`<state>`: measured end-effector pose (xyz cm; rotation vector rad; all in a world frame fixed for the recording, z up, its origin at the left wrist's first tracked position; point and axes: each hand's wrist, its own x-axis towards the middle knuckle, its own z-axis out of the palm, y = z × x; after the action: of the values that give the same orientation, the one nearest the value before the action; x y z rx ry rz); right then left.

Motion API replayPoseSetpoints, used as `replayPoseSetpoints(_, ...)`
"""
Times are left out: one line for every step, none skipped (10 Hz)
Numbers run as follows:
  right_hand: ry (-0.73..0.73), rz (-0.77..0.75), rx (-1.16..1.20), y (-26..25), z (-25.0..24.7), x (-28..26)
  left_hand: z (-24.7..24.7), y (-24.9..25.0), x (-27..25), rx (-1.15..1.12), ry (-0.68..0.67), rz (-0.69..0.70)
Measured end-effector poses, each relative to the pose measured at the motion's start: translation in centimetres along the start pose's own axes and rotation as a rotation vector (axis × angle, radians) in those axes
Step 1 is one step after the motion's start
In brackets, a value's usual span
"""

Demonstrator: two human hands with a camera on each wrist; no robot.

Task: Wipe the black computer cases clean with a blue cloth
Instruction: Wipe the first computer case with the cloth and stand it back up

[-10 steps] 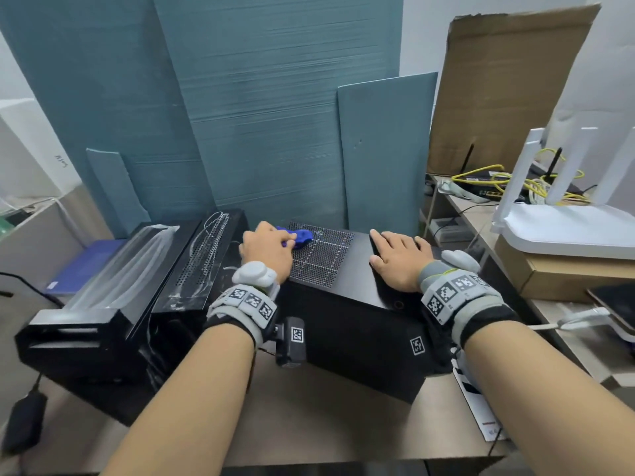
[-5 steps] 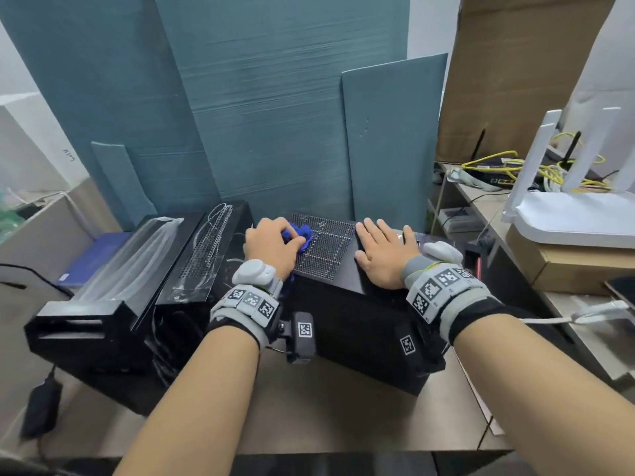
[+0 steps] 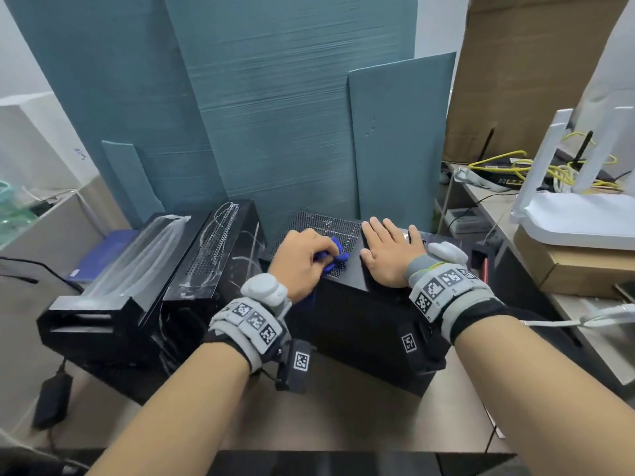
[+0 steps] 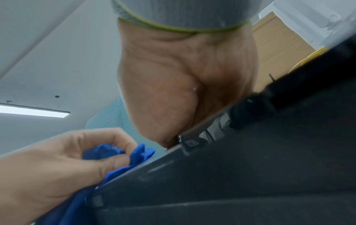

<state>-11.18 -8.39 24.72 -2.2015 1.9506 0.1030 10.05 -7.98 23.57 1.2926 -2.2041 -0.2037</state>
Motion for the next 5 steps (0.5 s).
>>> replayPoseSetpoints(0.003,-0.012,0.0,-0.2,0.1,-0.1,-1.6,-2.8,0.1,0.089,0.2,-0.236)
replayPoseSetpoints(0.004,-0.003,0.001,0.0,0.2,0.1,-0.9,-1.6,-0.4,0.08,0.199,-0.181)
replayPoseSetpoints(-0.012,-0.009,0.007,0.0,0.0,0.3,-0.6,-1.3,-2.0,0.052,0.107,-0.028)
replayPoseSetpoints(-0.005,-0.009,-0.002,-0.3,0.2,0.1,-1.9,-4.5,-2.0,0.112,0.295,-0.291)
replayPoseSetpoints(0.009,-0.006,-0.007,-0.5,0.4,-0.1,-2.1,-5.3,-2.2,0.131,0.35,-0.395)
